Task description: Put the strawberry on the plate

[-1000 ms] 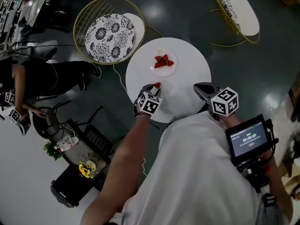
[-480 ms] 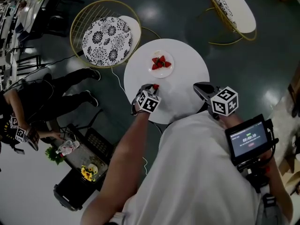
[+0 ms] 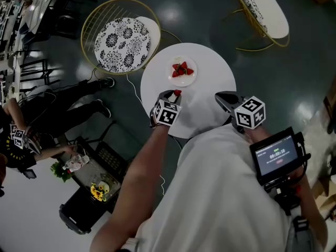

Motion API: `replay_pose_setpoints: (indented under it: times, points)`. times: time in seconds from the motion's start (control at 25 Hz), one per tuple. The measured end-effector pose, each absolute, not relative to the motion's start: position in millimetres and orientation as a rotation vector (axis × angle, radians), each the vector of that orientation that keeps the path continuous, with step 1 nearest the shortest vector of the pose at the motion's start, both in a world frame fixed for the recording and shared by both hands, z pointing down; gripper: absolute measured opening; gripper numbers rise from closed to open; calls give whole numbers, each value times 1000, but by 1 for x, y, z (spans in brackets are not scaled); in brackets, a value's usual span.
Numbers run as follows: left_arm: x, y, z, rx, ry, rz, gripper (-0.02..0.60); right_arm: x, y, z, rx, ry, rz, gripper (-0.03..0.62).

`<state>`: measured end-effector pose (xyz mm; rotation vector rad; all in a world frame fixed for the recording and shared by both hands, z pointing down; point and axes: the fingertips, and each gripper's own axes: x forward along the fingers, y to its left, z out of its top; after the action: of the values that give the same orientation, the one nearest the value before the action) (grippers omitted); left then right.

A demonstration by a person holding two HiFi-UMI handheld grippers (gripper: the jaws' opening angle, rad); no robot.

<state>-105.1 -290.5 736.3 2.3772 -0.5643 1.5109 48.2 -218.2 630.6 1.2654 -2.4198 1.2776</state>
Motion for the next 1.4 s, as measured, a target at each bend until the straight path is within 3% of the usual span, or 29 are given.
replay_pose_setpoints:
  times: [0.36, 1.4]
  points:
    - [-79, -319, 730, 2253, -713, 1298, 130, 52, -215, 633, 1283, -2408, 1293, 8]
    - [-70, -321, 747, 2180, -714, 1313, 130, 62, -207, 640, 1323, -2372, 1333, 8]
